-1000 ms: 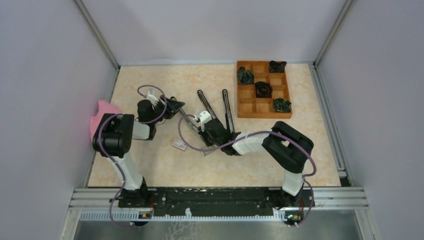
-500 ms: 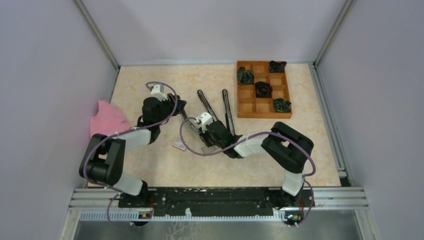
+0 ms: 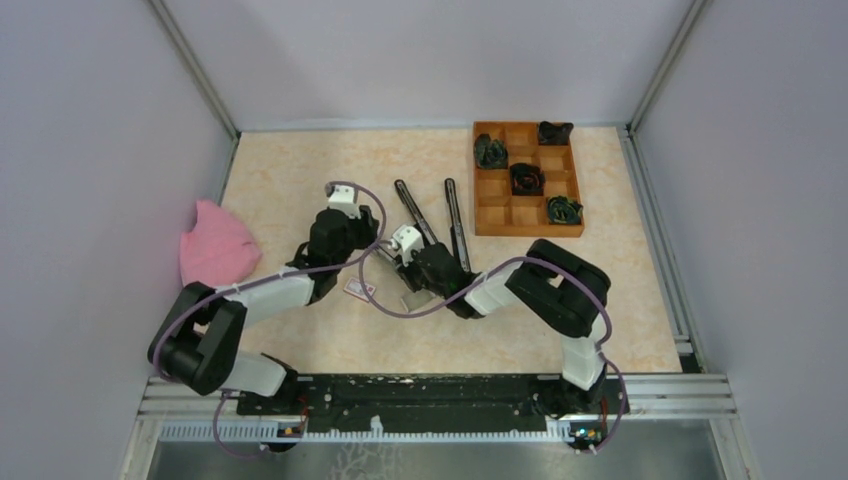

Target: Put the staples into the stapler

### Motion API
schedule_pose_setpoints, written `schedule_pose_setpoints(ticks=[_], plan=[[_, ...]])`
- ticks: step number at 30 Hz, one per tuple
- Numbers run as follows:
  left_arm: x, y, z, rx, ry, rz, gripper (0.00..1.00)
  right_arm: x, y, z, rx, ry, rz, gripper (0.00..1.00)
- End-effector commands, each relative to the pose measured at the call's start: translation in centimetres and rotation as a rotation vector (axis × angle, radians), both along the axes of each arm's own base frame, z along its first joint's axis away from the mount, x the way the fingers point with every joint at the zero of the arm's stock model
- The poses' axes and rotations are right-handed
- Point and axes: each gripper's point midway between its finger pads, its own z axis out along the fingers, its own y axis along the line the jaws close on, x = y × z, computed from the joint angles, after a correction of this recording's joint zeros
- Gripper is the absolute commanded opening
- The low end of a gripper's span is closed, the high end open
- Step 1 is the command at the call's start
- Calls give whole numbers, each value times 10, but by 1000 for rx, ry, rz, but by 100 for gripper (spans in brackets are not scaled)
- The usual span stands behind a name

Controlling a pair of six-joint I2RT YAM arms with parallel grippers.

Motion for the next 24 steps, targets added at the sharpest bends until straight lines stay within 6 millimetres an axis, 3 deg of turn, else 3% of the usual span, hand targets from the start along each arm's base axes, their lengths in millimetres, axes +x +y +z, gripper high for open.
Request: schedule_pose_setpoints(ticks=[1,11,24], plan=[[-21,-7,-11,90,12,-31,53,0,35,43,140,-154,131,0],[-34,-8,-22,166,27,-35,58,1,44,41,177,-176,164,0],[-50,-28,-31,209,38,-82,68,5,46,38,205,-194,161,0]])
